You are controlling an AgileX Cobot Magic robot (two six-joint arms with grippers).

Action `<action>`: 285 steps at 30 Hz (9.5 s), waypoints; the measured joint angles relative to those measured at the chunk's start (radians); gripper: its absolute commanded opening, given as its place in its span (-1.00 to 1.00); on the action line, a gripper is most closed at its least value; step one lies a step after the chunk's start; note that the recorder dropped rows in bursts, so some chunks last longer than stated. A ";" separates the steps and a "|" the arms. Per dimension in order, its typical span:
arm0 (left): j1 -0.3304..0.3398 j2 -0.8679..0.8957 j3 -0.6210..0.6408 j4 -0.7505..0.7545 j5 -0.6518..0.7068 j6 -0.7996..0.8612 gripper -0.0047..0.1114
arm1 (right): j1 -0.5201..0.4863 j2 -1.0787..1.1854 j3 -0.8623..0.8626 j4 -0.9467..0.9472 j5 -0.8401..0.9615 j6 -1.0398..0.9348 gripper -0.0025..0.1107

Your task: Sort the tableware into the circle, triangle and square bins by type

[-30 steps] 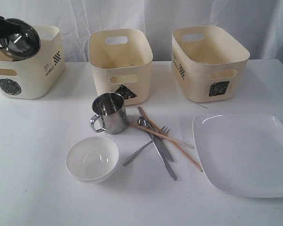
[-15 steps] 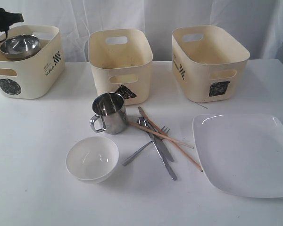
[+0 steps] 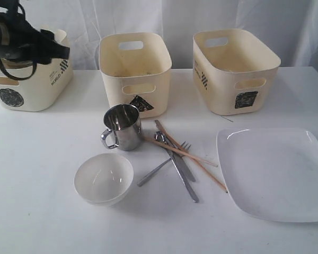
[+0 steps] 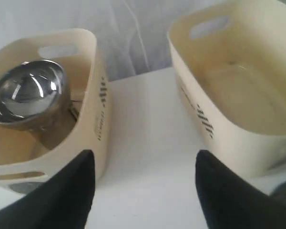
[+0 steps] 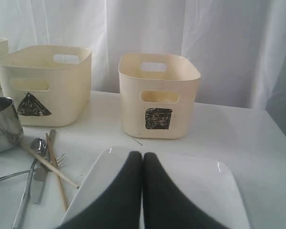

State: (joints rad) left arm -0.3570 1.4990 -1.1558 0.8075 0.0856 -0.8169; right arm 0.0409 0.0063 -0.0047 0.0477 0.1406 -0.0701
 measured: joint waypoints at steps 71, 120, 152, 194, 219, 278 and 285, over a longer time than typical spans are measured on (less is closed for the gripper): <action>-0.063 0.341 -0.239 -0.989 0.274 1.087 -0.92 | 0.000 0.000 0.000 0.000 0.000 0.000 -0.96; 0.382 0.548 -0.489 -0.894 -0.310 0.899 -0.37 | 0.000 0.000 0.000 0.002 0.000 0.000 -0.96; -0.083 -0.098 0.240 -1.178 0.374 1.022 0.15 | 0.000 0.000 0.000 0.002 0.000 0.000 -0.96; 0.376 0.093 -0.197 -1.027 -0.091 1.202 -0.92 | 0.000 0.000 0.000 0.002 0.000 0.000 -0.96; 0.444 0.503 -0.527 -0.972 -0.086 1.256 -0.89 | 0.000 0.000 0.000 0.002 0.000 0.000 -0.96; 0.230 -1.111 0.990 -0.974 -0.086 0.982 -0.14 | 0.000 0.000 0.000 0.002 0.000 0.000 -0.96; 0.230 -1.125 1.016 -0.974 -0.022 0.982 -0.14 | 0.000 0.000 0.000 0.002 0.000 0.000 -0.96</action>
State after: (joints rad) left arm -0.1266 0.3739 -0.1400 -0.1663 0.0638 0.1652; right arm 0.0409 0.0063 -0.0047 0.0496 0.1406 -0.0705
